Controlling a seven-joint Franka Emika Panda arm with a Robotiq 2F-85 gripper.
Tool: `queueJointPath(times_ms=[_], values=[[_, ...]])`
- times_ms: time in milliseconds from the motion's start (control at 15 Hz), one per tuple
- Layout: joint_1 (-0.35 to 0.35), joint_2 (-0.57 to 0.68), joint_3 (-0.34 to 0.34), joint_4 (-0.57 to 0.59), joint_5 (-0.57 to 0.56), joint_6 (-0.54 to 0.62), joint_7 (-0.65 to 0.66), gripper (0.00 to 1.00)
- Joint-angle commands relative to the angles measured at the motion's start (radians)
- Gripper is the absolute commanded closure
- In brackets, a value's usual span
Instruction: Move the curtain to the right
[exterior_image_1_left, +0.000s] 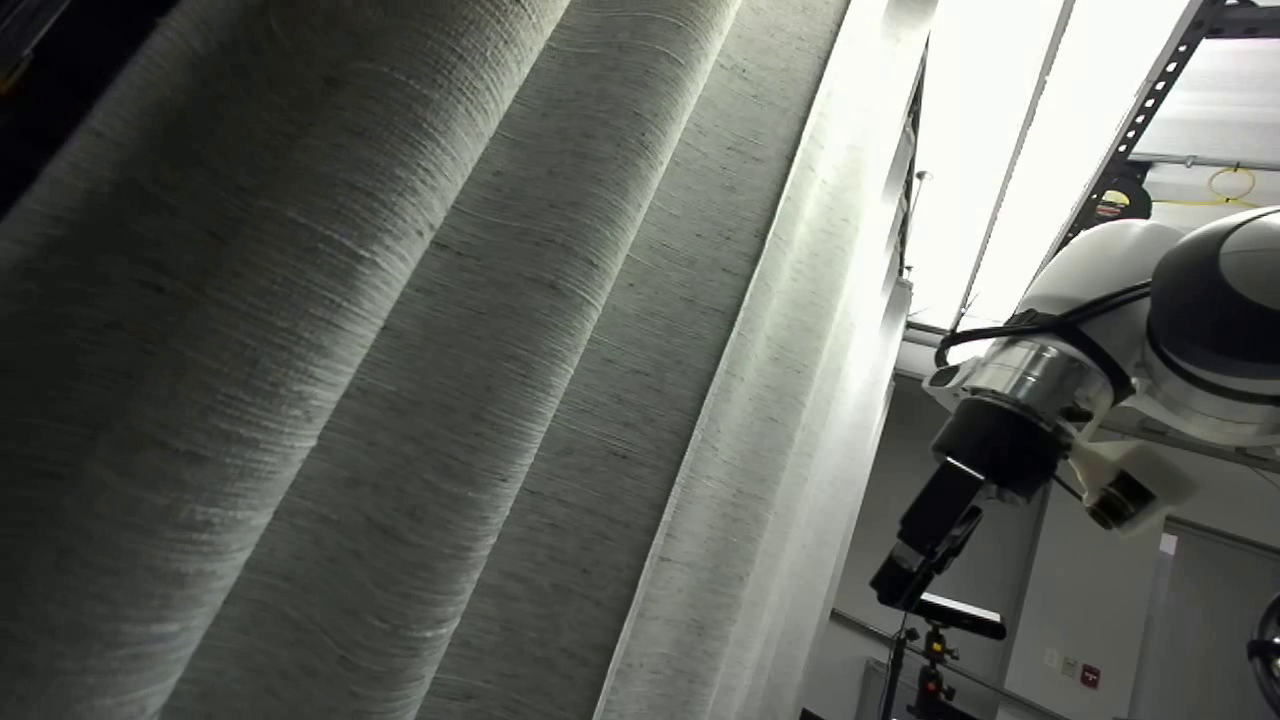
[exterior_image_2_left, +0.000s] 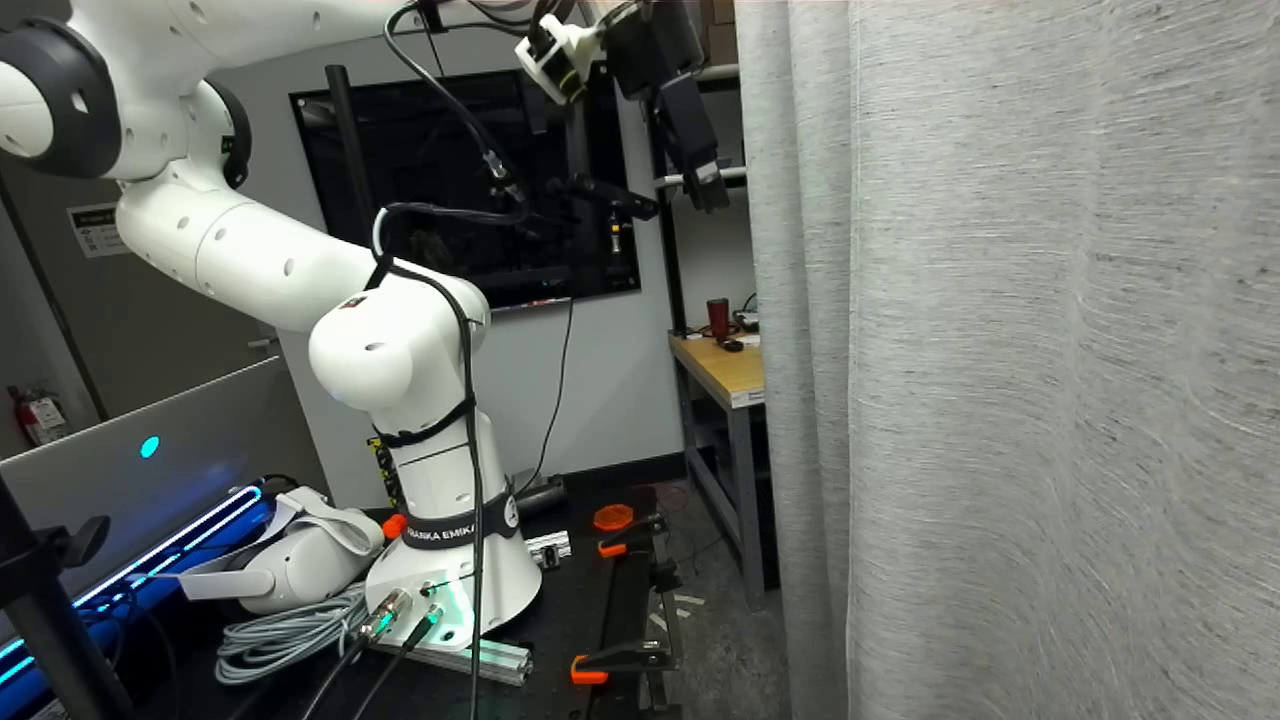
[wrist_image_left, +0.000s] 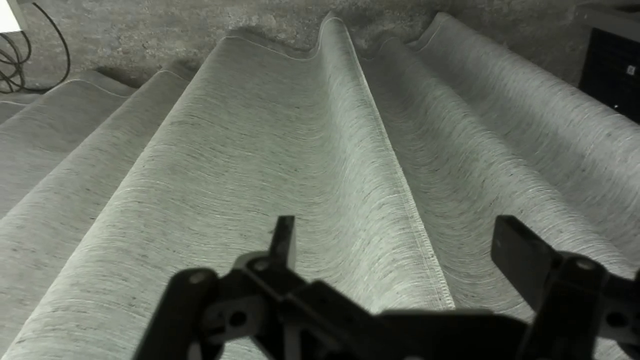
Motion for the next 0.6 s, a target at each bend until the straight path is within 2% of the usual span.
queueJointPath(times_ms=[0, 533], values=[[-0.009, 0.002, 0.006, 0.002, 0.006, -0.001, -0.006, 0.0], [0.087, 0.059, -0.007, -0.005, 0.091, 0.066, -0.075, 0.0]])
